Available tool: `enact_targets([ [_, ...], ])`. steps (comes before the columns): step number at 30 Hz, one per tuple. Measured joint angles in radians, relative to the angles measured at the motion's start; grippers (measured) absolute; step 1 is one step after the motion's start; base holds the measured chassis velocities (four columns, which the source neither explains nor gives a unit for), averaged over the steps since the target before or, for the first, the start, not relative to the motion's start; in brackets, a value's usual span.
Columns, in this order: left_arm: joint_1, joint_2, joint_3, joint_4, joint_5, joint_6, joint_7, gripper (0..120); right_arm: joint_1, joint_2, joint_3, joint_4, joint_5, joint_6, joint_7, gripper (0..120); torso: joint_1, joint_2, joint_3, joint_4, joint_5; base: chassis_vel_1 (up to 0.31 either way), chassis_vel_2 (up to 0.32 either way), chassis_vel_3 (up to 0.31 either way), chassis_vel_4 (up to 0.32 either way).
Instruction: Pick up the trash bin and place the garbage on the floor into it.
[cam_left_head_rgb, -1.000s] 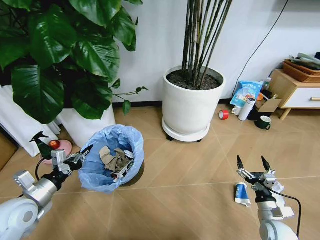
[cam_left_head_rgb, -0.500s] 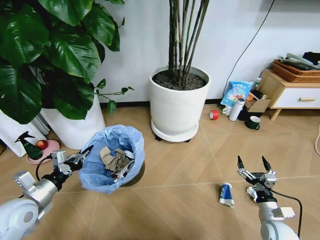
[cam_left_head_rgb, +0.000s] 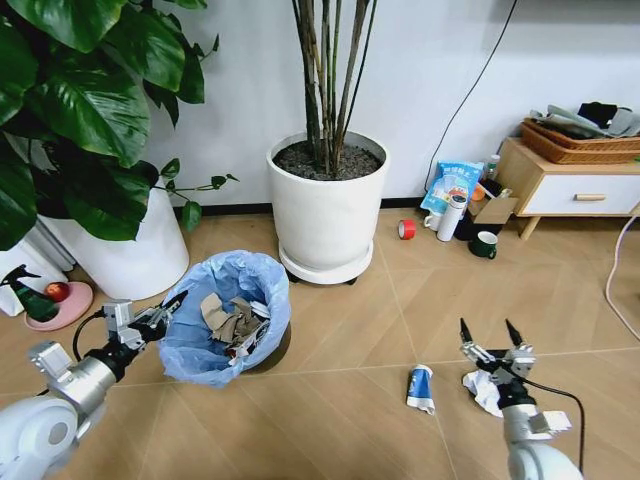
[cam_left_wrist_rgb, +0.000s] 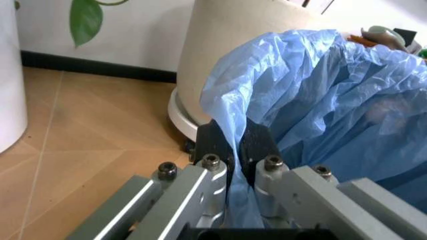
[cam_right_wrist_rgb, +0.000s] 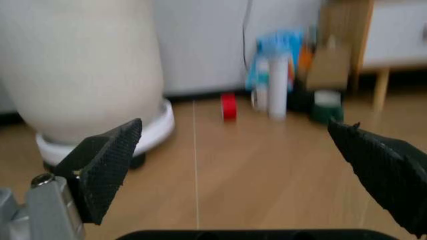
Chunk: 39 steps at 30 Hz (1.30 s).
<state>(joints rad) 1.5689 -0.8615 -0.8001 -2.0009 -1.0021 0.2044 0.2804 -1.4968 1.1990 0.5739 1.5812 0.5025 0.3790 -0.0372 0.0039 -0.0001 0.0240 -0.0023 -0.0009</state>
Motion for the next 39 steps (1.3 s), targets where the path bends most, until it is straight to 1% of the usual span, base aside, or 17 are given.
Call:
enact_targets([
  [1, 0.0, 0.002, 0.001, 0.001, 0.0, 0.0, -0.001, 0, 0.009, -0.017, -0.042, -0.015, 0.022, -0.047, 0.044, 100, 0.0, 0.0, 0.0, 0.0002, -0.0003, 0.047, 0.053, -0.023, -0.055],
  [3, 0.0, 0.003, 0.001, 0.001, -0.001, 0.001, -0.002, 0, 0.012, -0.022, -0.056, -0.022, 0.026, -0.063, 0.057, 100, 0.0, 0.0, 0.0, 0.0002, -0.0005, 0.047, 0.034, -0.023, -0.055],
  [5, 0.0, 0.01, 0.001, 0.001, -0.002, 0.002, -0.008, 0, 0.031, -0.031, -0.12, -0.06, 0.035, -0.144, 0.118, 100, 0.0, 0.0, 0.0, 0.0002, 0.0003, 0.0, 0.0, 0.0, 0.0],
  [7, 0.0, 0.011, 0.001, 0.001, -0.003, 0.002, -0.009, 0, 0.034, -0.031, -0.132, -0.065, 0.038, -0.158, 0.127, 100, 0.0, 0.0, 0.0, 0.0003, 0.0002, 0.0, 0.0, 0.0, 0.0],
  [9, 0.002, 0.021, -0.005, 0.0, -0.01, 0.004, -0.016, 0, 0.056, -0.022, -0.178, -0.102, 0.039, -0.209, 0.168, 100, 0.0, 0.0, 0.0, 0.0001, 0.0005, 0.0, 0.0, 0.0, 0.0],
  [15, 0.004, 0.03, -0.01, 0.0, -0.016, 0.006, -0.02, 0, 0.079, -0.015, -0.198, -0.132, 0.043, -0.247, 0.189, 100, 0.0, 0.0, 0.0, 0.0, 0.0, 0.0, 0.0, 0.0, 0.0],
  [23, -0.007, 0.044, -0.011, 0.003, -0.027, 0.009, -0.031, 0, 0.127, -0.024, -0.263, -0.17, 0.126, -0.344, 0.236, 100, 0.0, 0.0, 0.0, 0.0, 0.0002, 0.0, 0.0, 0.0, 0.0],
  [25, -0.007, 0.044, -0.011, 0.004, -0.027, 0.009, -0.031, 0, 0.137, -0.026, -0.271, -0.175, 0.144, -0.363, 0.247, 97, 0.0, 0.0, 0.0, 0.0001, 0.0002, 0.0, 0.0, 0.0, 0.0],
  [28, -0.005, 0.044, -0.011, 0.005, -0.028, 0.009, -0.032, 0, 0.152, -0.032, -0.289, -0.188, 0.176, -0.381, 0.254, 86, 0.0, 0.0, 0.0, 0.0001, 0.0001, 0.0, 0.0, 0.0, 0.0],
  [29, -0.005, 0.044, -0.011, 0.005, -0.028, 0.009, -0.032, 0, 0.152, -0.032, -0.289, -0.188, 0.176, -0.381, 0.254, 86, 0.0, 0.0, 0.0, 0.0001, 0.0001, 0.0, 0.0, 0.0, 0.0],
  [30, -0.004, 0.044, -0.012, 0.005, -0.028, 0.009, -0.032, 0, 0.157, -0.034, -0.295, -0.193, 0.185, -0.385, 0.254, 79, 0.0, 0.0, 0.0, 0.0001, 0.0001, 0.0, 0.0, 0.0, 0.0],
  [31, -0.004, 0.044, -0.012, 0.005, -0.028, 0.009, -0.032, 0, 0.159, -0.035, -0.297, -0.195, 0.186, -0.385, 0.254, 77, 0.0, 0.0, 0.0, 0.0, 0.0002, 0.0, 0.0, 0.0, 0.0],
  [32, -0.003, 0.044, -0.013, 0.005, -0.028, 0.009, -0.031, 0, 0.163, -0.036, -0.301, -0.2, 0.187, -0.386, 0.254, 72, 0.0, 0.0, 0.0, 0.0, 0.0002, 0.0, 0.0, 0.0, 0.0],
  [33, -0.003, 0.044, -0.013, 0.005, -0.028, 0.009, -0.031, 0, 0.163, -0.036, -0.301, -0.2, 0.187, -0.386, 0.254, 72, 0.0, 0.0, 0.0, 0.0, 0.0002, 0.0, 0.0, 0.0, 0.0],
  [36, 0.0, 0.046, -0.018, 0.005, -0.029, 0.009, -0.031, 0, 0.173, -0.041, -0.315, -0.209, 0.191, -0.396, 0.256, 55, 0.0, 0.0, 0.0, 0.0, 0.0001, 0.0, 0.0, 0.0, 0.0],
  [37, 0.0, 0.046, -0.018, 0.005, -0.029, 0.009, -0.031, 0, 0.173, -0.041, -0.315, -0.209, 0.191, -0.396, 0.256, 55, 0.0, 0.0, 0.0, 0.0, 0.0001, 0.0, 0.0, 0.0, 0.0],
  [39, 0.0, 0.047, -0.018, 0.005, -0.029, 0.009, -0.031, 0, 0.177, -0.041, -0.317, -0.212, 0.19, -0.402, 0.262, 46, 0.0, 0.0, 0.0, 0.0001, 0.0002, 0.0, 0.0, 0.0, 0.0],
])
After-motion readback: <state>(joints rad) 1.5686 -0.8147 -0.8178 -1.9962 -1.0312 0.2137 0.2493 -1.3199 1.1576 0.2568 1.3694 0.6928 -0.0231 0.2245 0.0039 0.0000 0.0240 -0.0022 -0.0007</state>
